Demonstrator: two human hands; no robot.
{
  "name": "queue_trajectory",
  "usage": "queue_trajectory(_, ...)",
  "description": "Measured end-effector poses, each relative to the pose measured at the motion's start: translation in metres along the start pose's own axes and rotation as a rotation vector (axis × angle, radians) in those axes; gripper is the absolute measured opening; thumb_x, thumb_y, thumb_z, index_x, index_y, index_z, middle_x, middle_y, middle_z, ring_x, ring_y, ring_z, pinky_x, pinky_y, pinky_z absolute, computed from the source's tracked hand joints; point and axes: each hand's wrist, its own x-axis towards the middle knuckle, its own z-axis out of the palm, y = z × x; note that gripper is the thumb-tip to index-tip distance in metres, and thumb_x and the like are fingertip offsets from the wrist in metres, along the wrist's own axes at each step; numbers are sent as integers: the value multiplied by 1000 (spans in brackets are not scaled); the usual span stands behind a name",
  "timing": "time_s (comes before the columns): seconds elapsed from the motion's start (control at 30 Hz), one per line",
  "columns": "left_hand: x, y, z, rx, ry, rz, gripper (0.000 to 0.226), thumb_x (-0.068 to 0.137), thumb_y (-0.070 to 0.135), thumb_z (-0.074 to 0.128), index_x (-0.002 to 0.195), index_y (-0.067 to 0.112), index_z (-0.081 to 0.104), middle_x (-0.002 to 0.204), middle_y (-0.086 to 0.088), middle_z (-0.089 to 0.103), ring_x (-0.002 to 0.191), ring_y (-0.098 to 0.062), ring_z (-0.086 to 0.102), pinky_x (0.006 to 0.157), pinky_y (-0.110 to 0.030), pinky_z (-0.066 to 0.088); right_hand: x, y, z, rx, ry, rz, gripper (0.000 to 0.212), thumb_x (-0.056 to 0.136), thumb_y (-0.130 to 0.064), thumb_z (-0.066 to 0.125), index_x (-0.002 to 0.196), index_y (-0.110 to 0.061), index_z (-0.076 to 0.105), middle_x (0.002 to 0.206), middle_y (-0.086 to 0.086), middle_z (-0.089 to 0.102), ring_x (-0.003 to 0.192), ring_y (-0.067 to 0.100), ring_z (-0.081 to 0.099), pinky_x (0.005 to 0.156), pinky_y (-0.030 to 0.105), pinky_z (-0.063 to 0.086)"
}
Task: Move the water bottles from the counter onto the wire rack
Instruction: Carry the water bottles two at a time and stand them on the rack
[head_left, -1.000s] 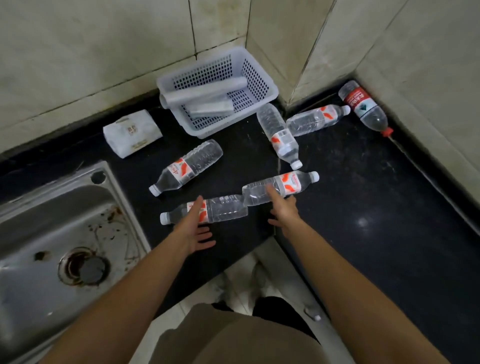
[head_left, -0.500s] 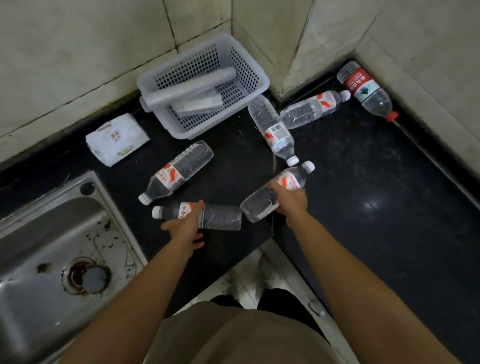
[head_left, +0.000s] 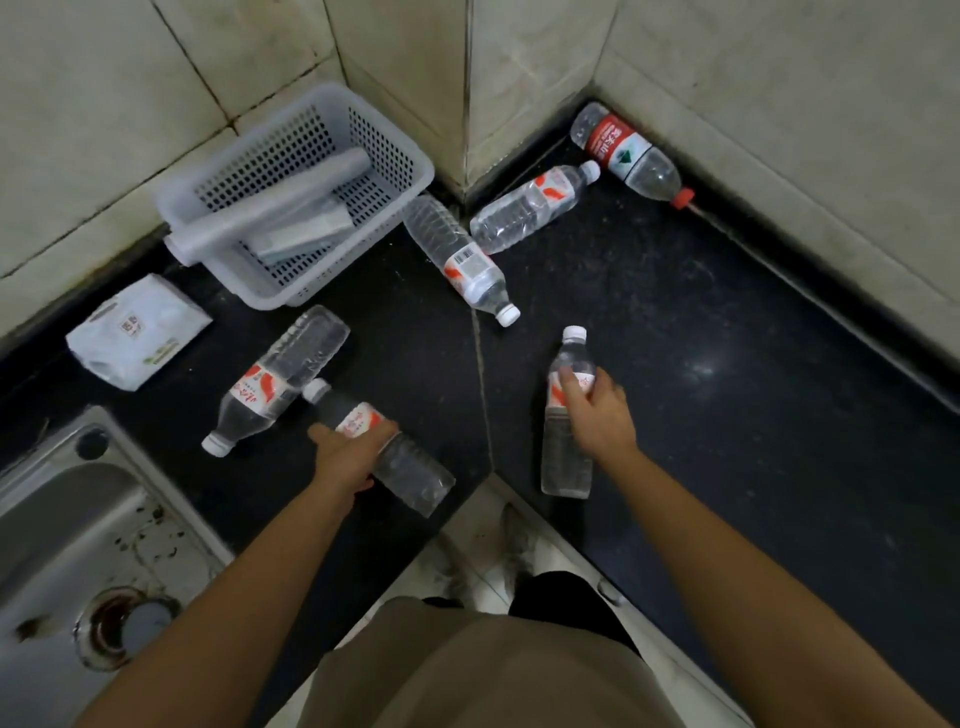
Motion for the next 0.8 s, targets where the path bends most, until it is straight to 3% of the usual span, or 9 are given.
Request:
queue_trajectory(0.1, -10, 9, 29, 296, -28, 149, 110, 51, 46, 81, 144, 23, 26, 135, -15, 53, 112, -32, 61, 96, -47, 55, -9, -11, 12, -87, 53, 73, 113, 76, -83, 58, 156, -11, 23, 151, 15, 37, 140, 36, 39, 109, 51, 38)
queue_trajectory(0.23, -20, 11, 58, 529, -79, 254, 107, 74, 42, 78, 155, 32, 9, 141, -16, 37, 123, -39, 50, 97, -44, 47, -3, 3, 18, -188, 138, 23, 102, 78, -66, 71, 150, -9, 28, 145, 17, 41, 134, 38, 41, 102, 50, 44)
queue_trajectory(0.37, -18, 10, 56, 491, -39, 288, 102, 66, 43, 78, 149, 31, 22, 135, -16, 50, 114, -36, 58, 99, -50, 51, 5, 12, 3, -53, 22, 34, 88, 79, -52, 76, 146, -11, 35, 138, 14, 47, 125, 34, 52, 96, 43, 47)
queue_trajectory(0.5, -25, 8, 46, 430, -44, 372, 92, 65, 34, 82, 142, 31, 33, 126, -12, 58, 109, -32, 62, 93, -49, 55, -4, 22, -15, -16, 15, -17, 81, 78, -48, 80, 141, -14, 42, 129, 12, 54, 118, 30, 57, 91, 36, 47)
queue_trajectory(0.6, -31, 5, 35, 418, -36, 510, 98, 52, 47, 77, 140, 41, 34, 127, -6, 58, 112, -27, 62, 93, -55, 55, -22, 23, -23, 33, 95, -98, 78, 77, -45, 81, 141, -18, 44, 126, 8, 56, 115, 27, 59, 88, 33, 47)
queue_trajectory(0.8, -94, 33, 21, 357, -106, 881, 98, 72, 34, 86, 152, 36, 31, 136, -1, 50, 117, -11, 54, 104, -43, 47, -77, -5, -48, 184, 319, -379, 79, 74, -46, 85, 141, -29, 48, 130, -5, 58, 112, 9, 57, 94, 28, 46)
